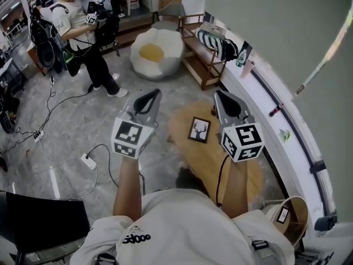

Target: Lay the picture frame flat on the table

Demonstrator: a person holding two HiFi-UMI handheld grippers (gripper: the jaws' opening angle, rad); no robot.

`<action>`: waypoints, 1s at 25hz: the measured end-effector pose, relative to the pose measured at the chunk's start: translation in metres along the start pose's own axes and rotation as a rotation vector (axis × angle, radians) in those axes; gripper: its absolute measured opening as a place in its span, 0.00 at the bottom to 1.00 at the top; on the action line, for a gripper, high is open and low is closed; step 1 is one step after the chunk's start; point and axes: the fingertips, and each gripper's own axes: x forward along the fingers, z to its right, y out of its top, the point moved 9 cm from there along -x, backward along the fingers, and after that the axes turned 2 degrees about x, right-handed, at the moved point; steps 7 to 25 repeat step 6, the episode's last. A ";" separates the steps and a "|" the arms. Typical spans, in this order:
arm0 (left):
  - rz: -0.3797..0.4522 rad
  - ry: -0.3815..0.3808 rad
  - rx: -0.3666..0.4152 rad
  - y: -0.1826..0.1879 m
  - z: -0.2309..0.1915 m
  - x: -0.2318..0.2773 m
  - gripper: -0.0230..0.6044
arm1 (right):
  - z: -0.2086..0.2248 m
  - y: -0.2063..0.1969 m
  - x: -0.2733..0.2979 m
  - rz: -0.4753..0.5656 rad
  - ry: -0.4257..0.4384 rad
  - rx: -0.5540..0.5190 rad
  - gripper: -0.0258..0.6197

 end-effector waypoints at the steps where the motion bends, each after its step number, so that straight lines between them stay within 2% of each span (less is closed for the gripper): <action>1: -0.005 -0.001 0.002 -0.001 0.000 0.001 0.05 | 0.001 -0.001 0.000 -0.001 0.000 0.001 0.04; 25: -0.017 -0.011 0.001 -0.002 0.002 0.007 0.05 | 0.006 -0.005 0.001 -0.009 0.002 0.000 0.04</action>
